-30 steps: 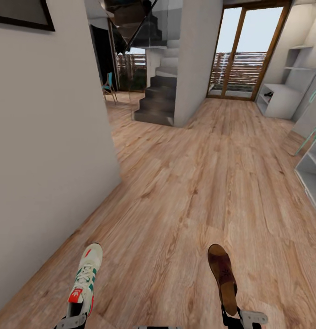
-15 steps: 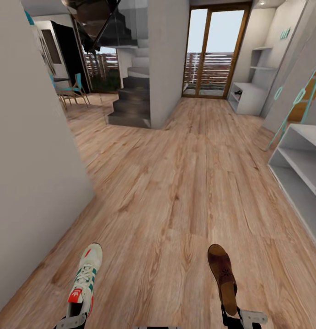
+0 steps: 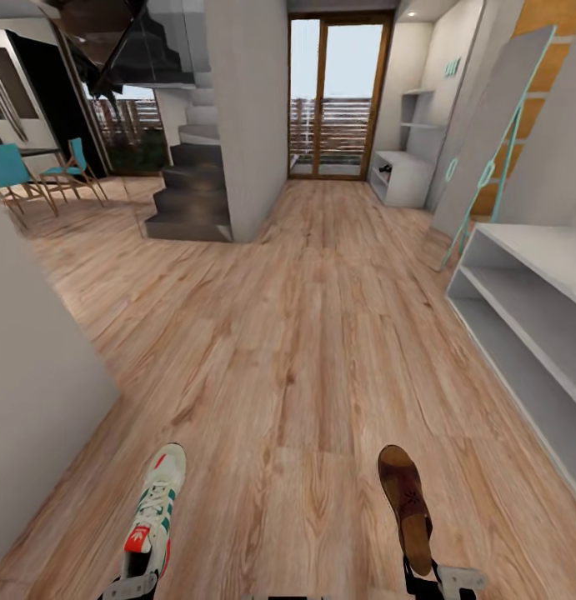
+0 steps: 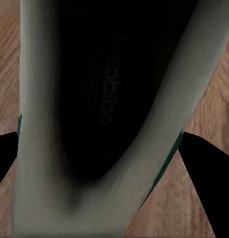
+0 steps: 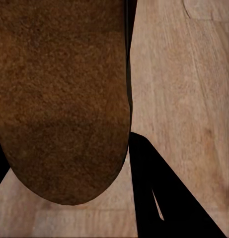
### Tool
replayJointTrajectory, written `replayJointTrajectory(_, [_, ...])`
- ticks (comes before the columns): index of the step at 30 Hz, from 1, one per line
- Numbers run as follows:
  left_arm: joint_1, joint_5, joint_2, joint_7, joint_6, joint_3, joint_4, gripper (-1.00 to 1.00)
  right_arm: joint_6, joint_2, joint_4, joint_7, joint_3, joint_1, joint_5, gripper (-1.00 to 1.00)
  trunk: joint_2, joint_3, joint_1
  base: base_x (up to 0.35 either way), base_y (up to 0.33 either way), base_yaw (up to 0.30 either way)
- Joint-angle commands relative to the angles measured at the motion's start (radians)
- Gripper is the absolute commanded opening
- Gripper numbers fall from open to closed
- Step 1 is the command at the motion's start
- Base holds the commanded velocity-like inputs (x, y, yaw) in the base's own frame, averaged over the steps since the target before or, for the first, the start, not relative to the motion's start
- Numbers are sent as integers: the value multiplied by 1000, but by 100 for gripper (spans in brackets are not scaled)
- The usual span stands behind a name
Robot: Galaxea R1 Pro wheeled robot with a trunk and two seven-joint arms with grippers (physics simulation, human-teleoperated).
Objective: Pick up the two gym shoes and the two sandals from the corridor floor and place them onto the hallstand (shoe rack) in the corridor, making sure they are on the rack and not on the floor. Arrange them so the two gym shoes are next to each other and the two sandals are next to each other.
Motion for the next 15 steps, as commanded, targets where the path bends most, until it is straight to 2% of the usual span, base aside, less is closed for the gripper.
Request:
replayJointTrajectory(1, [0,7,0,-9,-1,4,0,-100,-3,1,1,2,-6,-1,7,-100,0,0,0,340,0,-300])
replayJointTrajectory(10, [0,7,0,-9,-1,4,0,-100,-4,1,1,2,-6,-1,8,-100,0,3,0,339,0,-288])
replayJointTrajectory(15, [0,7,0,-9,-1,4,0,-100,-4,2,0,2,-6,-1,8,-100,0,4,0,340,0,-123])
